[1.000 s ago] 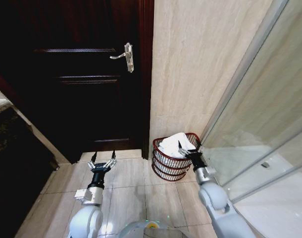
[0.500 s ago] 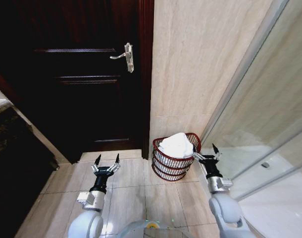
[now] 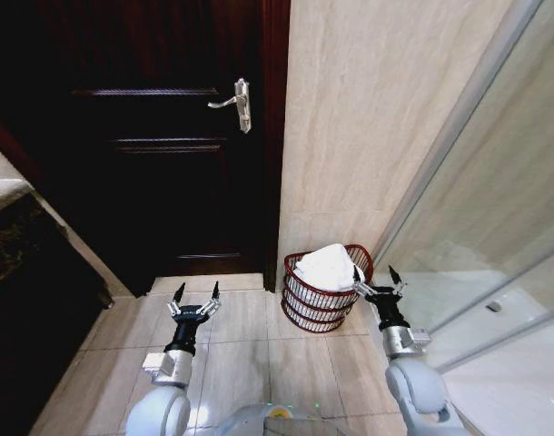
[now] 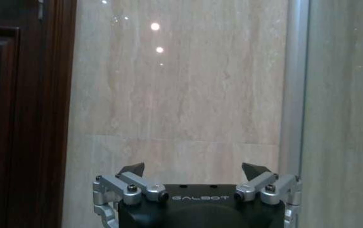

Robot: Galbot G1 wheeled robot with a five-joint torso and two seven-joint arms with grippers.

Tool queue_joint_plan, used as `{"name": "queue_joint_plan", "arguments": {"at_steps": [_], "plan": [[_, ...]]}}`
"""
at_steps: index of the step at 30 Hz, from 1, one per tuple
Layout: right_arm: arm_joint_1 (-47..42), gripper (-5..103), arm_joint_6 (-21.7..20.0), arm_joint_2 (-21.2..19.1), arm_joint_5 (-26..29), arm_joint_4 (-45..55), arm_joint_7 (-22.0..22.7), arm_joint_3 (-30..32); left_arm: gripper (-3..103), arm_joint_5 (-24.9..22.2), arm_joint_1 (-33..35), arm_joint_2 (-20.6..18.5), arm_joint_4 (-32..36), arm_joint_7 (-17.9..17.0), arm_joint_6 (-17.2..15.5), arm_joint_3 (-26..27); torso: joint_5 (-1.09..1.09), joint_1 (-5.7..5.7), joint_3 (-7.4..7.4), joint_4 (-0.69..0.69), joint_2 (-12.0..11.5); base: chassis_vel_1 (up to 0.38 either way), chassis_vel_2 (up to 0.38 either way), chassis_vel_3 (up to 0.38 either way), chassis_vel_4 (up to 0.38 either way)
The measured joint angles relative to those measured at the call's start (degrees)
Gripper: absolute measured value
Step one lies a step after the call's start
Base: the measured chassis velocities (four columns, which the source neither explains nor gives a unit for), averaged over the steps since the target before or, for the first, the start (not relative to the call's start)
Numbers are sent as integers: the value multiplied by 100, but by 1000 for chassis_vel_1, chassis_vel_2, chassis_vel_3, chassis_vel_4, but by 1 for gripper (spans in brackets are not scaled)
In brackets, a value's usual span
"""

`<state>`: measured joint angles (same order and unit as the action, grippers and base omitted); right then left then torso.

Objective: Discard the used towel into the hamper.

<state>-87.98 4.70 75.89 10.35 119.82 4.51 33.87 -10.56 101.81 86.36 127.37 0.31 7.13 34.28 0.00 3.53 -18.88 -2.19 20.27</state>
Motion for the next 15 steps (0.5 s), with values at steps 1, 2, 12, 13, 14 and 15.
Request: {"name": "queue_joint_plan", "arguments": {"at_steps": [1,2,12,13,14,15], "plan": [[11,100,-29,7,13,24,23,-20,100,7,-7,2,0,0,23,-15,0,0,0,0,0,0,0,0,0],[19,100,-45,13,18,37,36,-30,100,9,-15,3,-3,-2,37,-26,0,0,0,0,0,0,0,0,0],[22,100,-73,116,-16,103,58,-95,100,142,-113,40,-126,-110,225,-185,-1,0,0,0,0,0,0,0,0],[24,100,-73,144,-23,107,71,-118,100,151,-141,50,-121,-71,219,-185,0,0,0,0,0,0,0,0,0],[28,100,-73,162,-30,107,93,-143,100,141,-166,53,-108,-59,196,-199,0,0,0,0,0,0,0,0,0],[34,100,-74,174,-45,107,114,-166,100,124,-196,60,-104,-55,173,-216,0,0,0,0,0,0,0,0,0]]}}
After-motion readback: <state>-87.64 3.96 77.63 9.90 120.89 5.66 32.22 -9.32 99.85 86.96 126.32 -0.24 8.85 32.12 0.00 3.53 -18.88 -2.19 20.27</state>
